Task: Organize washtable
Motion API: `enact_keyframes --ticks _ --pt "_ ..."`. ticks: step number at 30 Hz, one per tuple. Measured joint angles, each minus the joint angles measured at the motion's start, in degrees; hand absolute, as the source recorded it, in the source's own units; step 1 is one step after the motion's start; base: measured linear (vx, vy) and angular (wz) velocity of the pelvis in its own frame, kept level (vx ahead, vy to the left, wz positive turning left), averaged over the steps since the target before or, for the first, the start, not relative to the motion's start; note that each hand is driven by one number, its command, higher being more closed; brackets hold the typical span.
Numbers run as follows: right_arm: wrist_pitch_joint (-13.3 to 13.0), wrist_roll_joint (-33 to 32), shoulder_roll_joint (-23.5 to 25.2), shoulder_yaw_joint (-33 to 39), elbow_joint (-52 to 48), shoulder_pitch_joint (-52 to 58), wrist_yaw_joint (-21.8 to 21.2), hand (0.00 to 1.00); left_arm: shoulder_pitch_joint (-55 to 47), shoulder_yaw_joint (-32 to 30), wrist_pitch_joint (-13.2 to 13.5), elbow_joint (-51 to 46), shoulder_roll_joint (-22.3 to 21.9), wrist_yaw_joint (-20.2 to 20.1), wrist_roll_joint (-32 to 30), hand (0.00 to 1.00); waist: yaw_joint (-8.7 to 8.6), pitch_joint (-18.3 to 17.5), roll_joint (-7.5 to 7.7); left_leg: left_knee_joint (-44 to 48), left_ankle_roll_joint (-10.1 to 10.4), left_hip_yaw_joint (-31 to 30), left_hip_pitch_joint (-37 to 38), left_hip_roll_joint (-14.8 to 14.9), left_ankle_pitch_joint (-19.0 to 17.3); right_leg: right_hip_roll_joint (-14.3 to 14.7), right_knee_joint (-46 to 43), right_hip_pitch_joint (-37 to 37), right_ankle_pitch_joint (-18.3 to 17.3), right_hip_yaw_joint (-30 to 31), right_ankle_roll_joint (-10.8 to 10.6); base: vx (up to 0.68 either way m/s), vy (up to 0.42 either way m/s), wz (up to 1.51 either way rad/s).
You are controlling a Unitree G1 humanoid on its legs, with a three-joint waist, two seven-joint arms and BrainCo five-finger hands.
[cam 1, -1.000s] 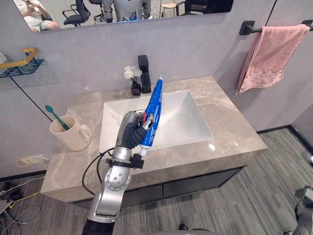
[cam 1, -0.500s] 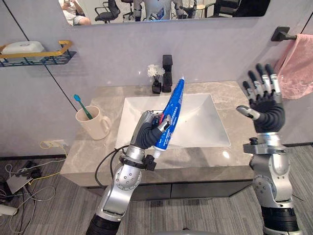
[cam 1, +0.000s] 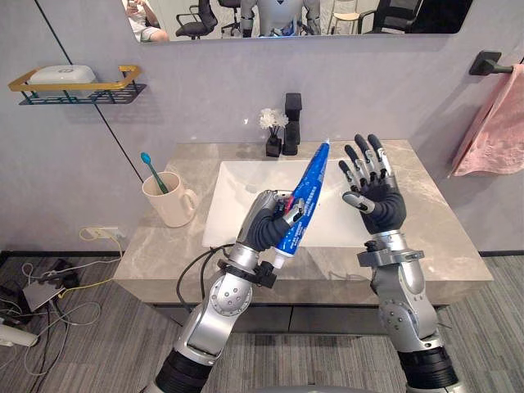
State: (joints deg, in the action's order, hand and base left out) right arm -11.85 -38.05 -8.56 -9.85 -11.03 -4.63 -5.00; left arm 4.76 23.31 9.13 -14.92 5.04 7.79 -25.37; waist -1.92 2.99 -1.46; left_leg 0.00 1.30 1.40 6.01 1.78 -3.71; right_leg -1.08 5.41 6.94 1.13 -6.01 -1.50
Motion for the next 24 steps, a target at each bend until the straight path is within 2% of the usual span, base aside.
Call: enact_keyframes --ticks 12,24 --pt "-0.1 -5.3 3.5 -2.8 5.1 0.0 0.2 0.00 1.3 2.1 -0.2 2.2 -0.5 1.2 0.0 1.00 0.14 -0.2 0.16 0.0 0.0 -0.3 -0.2 0.0 0.2 0.0 0.2 0.0 0.1 -0.2 0.0 0.00 0.000 0.00" --pt "-0.1 -7.7 3.8 -5.8 7.4 -0.3 0.1 0.00 1.3 4.0 -1.5 4.4 -0.5 1.2 0.1 1.00 0.68 -1.4 1.49 -0.2 0.1 -0.9 -0.2 -0.1 0.5 0.0 0.2 0.0 0.2 -0.4 0.1 -0.01 -0.001 0.01"
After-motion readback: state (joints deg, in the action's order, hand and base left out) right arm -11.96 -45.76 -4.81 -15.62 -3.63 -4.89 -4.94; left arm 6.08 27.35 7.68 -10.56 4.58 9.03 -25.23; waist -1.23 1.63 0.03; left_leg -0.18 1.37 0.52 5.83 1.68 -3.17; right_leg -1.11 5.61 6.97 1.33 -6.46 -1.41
